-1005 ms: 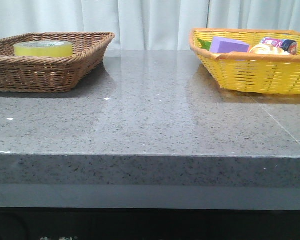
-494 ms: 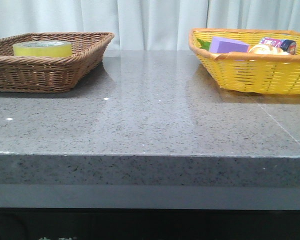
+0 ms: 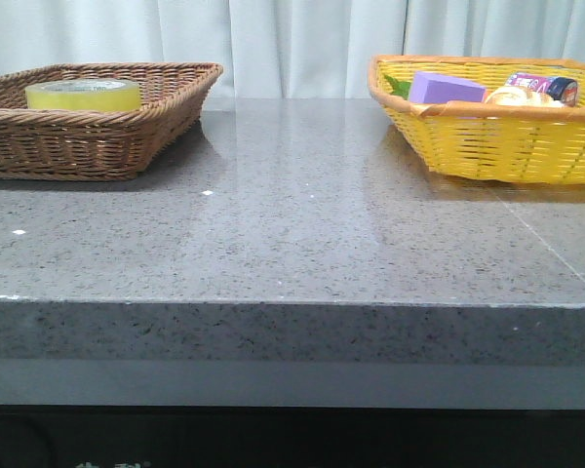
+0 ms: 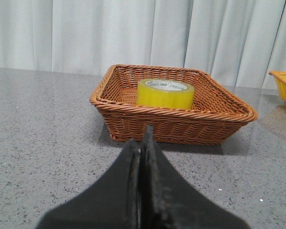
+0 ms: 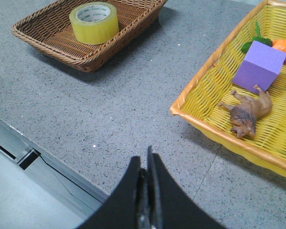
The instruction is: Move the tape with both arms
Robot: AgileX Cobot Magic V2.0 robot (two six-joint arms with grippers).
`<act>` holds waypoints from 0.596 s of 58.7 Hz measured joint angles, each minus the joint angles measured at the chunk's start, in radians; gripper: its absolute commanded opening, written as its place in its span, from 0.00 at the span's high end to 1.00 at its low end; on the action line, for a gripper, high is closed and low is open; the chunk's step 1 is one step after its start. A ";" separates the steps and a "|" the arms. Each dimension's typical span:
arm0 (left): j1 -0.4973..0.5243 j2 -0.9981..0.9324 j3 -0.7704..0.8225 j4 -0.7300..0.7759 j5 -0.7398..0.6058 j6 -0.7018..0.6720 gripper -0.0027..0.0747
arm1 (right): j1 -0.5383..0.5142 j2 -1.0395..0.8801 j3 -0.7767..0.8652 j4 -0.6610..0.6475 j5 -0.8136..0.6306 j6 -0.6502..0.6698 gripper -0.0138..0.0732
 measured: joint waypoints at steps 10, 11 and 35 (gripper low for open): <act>0.000 0.000 0.000 -0.006 0.000 0.002 0.99 | 0.000 0.000 0.000 0.000 0.000 0.000 0.92; 0.000 0.000 0.000 -0.008 0.000 0.002 0.99 | 0.000 0.000 0.000 0.000 0.000 0.000 0.92; 0.009 0.000 0.000 -0.008 0.002 0.002 0.99 | 0.000 0.000 0.000 0.000 0.000 0.000 0.92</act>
